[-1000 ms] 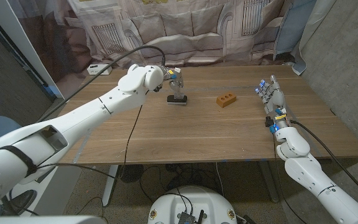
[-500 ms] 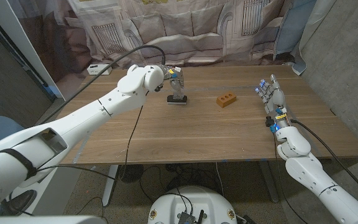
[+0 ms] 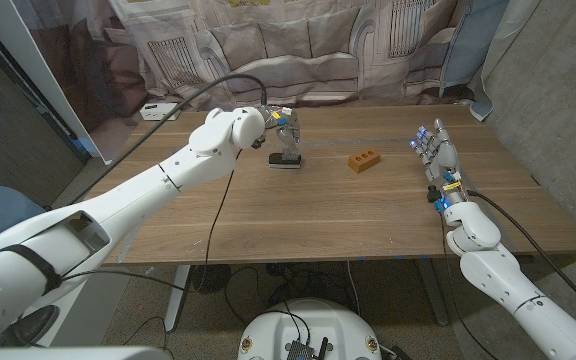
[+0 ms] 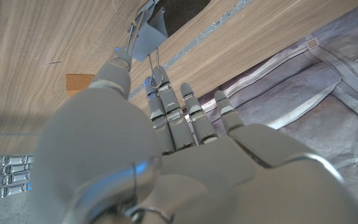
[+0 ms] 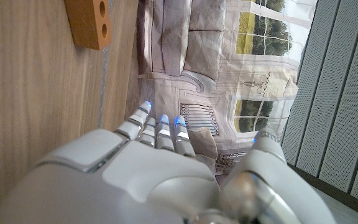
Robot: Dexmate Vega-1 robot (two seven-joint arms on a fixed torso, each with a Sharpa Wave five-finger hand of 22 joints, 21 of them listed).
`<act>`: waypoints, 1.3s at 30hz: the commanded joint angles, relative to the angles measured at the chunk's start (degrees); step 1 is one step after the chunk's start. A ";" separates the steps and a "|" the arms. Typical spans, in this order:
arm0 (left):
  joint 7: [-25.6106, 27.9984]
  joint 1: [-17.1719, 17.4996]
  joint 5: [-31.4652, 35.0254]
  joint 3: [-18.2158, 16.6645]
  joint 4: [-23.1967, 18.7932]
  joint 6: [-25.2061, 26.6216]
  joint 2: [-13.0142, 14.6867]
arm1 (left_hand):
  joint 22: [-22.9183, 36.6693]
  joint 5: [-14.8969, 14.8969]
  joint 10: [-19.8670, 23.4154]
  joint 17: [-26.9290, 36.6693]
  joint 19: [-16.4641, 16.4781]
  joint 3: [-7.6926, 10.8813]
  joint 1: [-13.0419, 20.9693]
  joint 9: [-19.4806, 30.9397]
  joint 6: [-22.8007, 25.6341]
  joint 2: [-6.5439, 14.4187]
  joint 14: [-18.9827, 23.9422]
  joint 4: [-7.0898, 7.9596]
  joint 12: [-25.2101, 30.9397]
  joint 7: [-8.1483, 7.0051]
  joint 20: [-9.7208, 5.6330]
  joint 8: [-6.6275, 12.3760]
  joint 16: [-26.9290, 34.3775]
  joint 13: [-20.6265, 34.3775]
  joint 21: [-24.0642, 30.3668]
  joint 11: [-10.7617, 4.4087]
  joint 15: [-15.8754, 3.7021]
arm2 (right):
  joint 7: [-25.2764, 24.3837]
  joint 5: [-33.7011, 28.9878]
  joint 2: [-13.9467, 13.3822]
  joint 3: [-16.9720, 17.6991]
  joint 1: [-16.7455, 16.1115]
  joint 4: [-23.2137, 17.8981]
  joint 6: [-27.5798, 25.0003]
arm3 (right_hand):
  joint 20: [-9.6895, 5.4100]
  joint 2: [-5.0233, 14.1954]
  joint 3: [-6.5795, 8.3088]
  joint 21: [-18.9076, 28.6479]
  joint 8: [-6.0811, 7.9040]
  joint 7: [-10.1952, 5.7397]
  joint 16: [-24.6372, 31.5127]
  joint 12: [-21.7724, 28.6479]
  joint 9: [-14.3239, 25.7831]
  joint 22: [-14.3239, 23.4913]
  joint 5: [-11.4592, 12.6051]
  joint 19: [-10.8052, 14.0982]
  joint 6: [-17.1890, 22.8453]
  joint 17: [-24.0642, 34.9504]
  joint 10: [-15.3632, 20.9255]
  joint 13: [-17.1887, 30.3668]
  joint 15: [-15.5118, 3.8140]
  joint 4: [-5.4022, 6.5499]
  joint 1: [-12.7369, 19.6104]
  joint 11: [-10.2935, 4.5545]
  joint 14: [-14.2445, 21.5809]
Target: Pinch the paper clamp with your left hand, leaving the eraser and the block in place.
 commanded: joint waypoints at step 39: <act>3.54 0.06 -3.91 0.97 1.21 0.32 -1.20 | 0.01 0.08 6.12 -0.27 5.22 0.83 5.55 0.90 9.74 3.31 7.93 0.61 0.55 0.91 0.30 -0.64 -1.35 5.62 -0.34 -1.87 -3.81 | 0.44 0.56 -0.18 -0.12 -0.38 0.15 -0.25 | -0.02 0.01 -0.28 -0.12 0.00 -0.01 -0.13 -0.07 0.11 0.17 -0.06 0.40 0.95 0.20 0.91 0.21 -0.18 -0.17 0.79 0.26 0.40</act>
